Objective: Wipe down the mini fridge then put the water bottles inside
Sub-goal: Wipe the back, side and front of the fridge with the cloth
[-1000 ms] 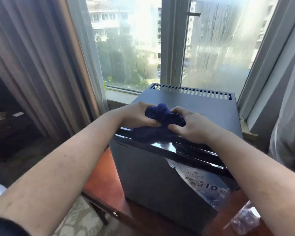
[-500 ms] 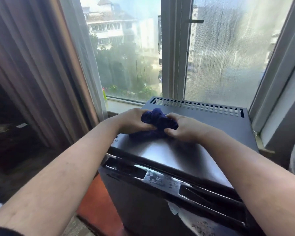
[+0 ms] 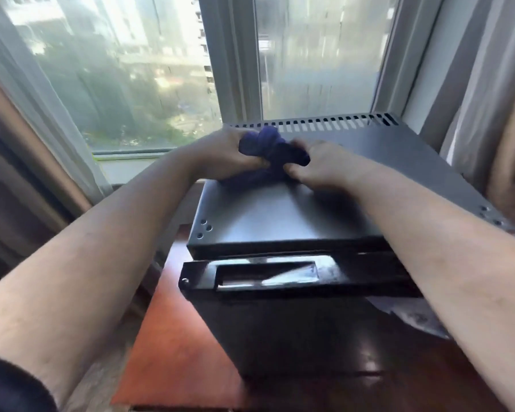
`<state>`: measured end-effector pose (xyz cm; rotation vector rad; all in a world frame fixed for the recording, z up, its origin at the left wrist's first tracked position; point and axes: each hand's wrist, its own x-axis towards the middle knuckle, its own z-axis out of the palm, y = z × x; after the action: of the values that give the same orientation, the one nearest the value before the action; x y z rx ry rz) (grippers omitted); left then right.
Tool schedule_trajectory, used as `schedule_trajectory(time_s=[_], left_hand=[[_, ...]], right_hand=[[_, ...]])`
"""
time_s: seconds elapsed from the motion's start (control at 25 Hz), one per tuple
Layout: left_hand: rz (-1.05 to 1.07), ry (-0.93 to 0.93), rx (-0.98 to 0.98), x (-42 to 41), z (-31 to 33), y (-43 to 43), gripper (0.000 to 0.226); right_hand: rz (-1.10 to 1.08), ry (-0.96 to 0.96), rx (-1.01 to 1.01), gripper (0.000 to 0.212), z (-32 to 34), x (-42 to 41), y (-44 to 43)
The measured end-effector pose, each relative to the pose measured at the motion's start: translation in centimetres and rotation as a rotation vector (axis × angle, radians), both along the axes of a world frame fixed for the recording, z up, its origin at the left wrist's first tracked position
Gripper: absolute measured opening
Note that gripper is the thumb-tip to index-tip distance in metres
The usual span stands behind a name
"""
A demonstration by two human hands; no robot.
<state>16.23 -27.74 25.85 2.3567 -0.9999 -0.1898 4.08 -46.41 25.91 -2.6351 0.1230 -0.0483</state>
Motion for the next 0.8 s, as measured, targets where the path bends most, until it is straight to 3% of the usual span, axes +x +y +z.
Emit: schedule_trajectory(time_s=[0.28, 0.44, 0.52, 0.6, 0.68, 0.8], left_hand=[[-0.169, -0.04, 0.082, -4.8, 0.9, 2.8, 0.029], [-0.177, -0.09, 0.054, -9.6, 0.5, 6.2, 0.055], [-0.181, -0.105, 0.007, -12.5, 0.2, 7.7, 0.061], [-0.185, -0.13, -0.059, -15.4, -0.4, 8.6, 0.054], [-0.168, -0.246, -0.148, -17.9, -1.8, 9.1, 0.051], [-0.087, -0.486, -0.277, -21.3, -5.0, 9.6, 0.058]], right_hand=[[-0.227, -0.017, -0.033, 0.045, 0.4, -7.7, 5.5], [-0.238, -0.05, -0.019, 0.04, -0.2, -12.7, 8.6], [-0.254, -0.146, 0.003, 0.035, -1.4, -15.1, 9.9], [-0.285, -0.362, 0.058, 0.029, -3.4, -17.3, 11.3], [-0.304, -0.53, 0.165, 0.039, -6.1, -19.7, 13.3], [-0.32, -0.556, 0.39, 0.069, -9.8, -23.8, 16.4]])
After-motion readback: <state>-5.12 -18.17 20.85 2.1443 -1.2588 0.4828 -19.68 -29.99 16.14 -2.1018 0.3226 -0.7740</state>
